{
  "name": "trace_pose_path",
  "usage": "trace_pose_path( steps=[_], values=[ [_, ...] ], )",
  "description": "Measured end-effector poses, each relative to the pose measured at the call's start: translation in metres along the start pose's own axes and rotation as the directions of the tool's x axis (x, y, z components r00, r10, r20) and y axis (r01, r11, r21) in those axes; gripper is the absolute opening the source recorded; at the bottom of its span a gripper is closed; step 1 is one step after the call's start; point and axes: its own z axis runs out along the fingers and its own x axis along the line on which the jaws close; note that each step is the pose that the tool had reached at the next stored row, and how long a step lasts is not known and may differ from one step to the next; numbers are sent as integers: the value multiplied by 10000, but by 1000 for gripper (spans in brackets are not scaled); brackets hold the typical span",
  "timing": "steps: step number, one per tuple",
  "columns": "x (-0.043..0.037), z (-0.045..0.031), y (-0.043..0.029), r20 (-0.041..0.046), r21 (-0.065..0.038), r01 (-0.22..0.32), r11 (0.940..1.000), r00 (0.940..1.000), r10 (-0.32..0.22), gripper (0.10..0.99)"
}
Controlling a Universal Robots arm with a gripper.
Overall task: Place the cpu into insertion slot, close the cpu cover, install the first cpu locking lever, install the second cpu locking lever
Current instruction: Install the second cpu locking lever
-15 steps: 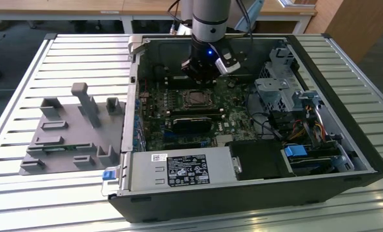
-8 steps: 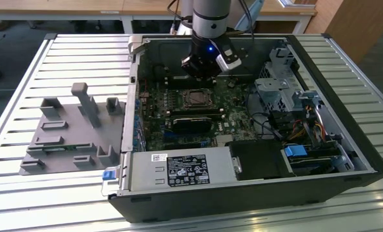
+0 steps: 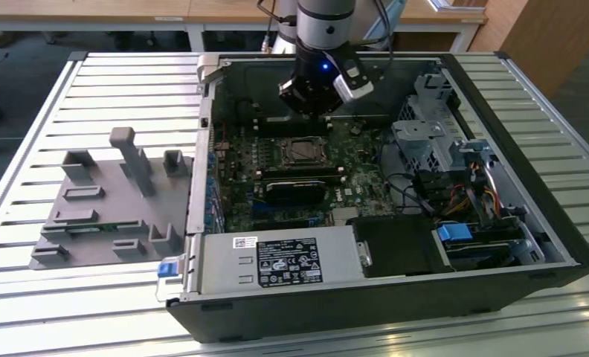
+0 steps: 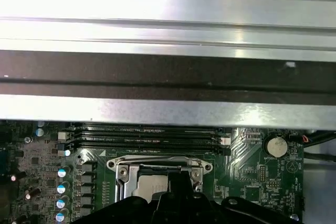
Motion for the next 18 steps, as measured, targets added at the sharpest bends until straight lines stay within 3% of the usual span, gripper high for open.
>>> trace_pose_path(
  steps=[11, 18],
  values=[
    [0, -11, -44, -1, -1, 0, 10000, 10000, 0, 106],
    [2, -16, -171, -1, -2, 0, 10000, 10000, 0, 106]
  ],
)
